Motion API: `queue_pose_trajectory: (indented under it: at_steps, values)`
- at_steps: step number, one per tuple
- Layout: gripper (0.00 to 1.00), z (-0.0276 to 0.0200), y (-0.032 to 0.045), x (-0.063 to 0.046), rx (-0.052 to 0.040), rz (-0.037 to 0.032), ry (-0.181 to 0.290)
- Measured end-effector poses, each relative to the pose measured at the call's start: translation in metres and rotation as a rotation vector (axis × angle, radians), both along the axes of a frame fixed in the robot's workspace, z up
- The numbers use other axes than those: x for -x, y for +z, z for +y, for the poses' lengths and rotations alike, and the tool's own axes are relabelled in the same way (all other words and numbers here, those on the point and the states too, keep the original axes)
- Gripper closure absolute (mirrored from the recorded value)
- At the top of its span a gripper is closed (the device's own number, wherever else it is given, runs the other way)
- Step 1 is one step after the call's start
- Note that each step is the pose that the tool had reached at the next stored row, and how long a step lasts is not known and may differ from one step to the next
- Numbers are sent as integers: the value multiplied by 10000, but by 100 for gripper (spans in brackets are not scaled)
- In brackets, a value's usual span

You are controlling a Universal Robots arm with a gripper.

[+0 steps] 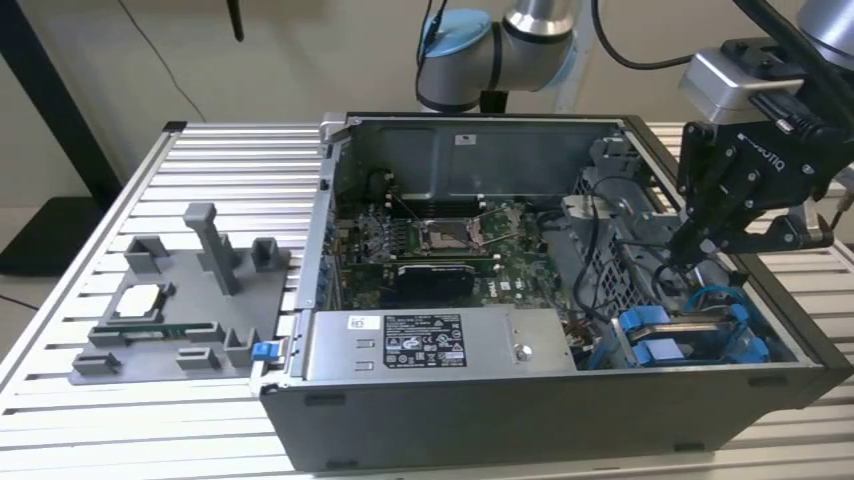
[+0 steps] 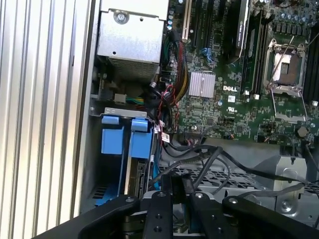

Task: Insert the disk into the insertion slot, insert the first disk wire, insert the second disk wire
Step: 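Insert the first disk wire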

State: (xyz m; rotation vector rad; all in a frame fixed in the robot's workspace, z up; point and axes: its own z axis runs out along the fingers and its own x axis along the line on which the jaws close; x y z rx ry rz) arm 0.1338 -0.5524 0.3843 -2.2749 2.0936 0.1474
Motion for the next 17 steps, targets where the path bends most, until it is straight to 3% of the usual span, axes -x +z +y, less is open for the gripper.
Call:
queue_pose_trajectory:
  at_steps: [8,17]
  values:
    - [100,-13,-13,-1,25,0,-38]
    - [100,-71,-30,-36,42,4,-165]
